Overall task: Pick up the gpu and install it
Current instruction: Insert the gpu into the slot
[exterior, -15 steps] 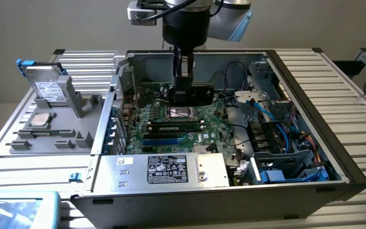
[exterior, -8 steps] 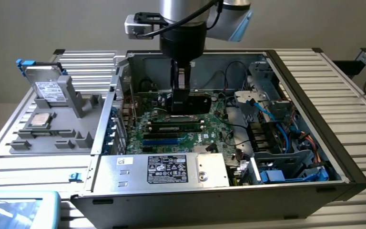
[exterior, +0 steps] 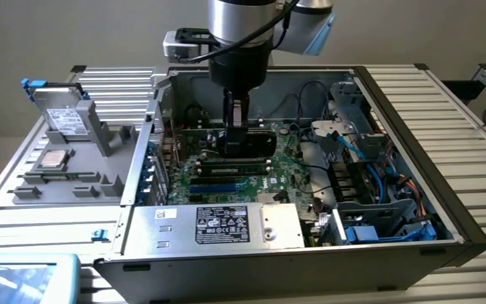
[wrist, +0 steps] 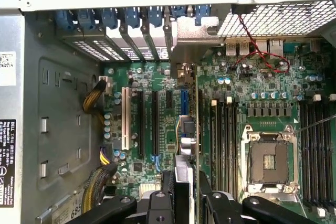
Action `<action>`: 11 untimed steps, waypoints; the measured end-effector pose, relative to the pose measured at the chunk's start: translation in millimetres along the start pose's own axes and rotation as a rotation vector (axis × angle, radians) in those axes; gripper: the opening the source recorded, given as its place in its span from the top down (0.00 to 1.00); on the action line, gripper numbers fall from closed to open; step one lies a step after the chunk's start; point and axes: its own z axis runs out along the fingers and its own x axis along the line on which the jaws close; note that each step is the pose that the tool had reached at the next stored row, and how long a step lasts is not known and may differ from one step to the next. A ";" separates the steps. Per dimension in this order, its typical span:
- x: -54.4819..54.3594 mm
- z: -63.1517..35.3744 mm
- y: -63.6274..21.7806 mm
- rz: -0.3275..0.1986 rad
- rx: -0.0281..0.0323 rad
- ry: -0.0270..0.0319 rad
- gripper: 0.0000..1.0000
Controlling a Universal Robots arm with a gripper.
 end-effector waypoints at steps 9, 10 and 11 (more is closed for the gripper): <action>0.7 2.1 5.0 -0.007 0.0006 0.0003 0.72; 0.6 2.2 5.7 -0.007 0.0005 0.0003 0.72; 0.7 2.2 6.2 -0.007 0.0005 0.0005 0.72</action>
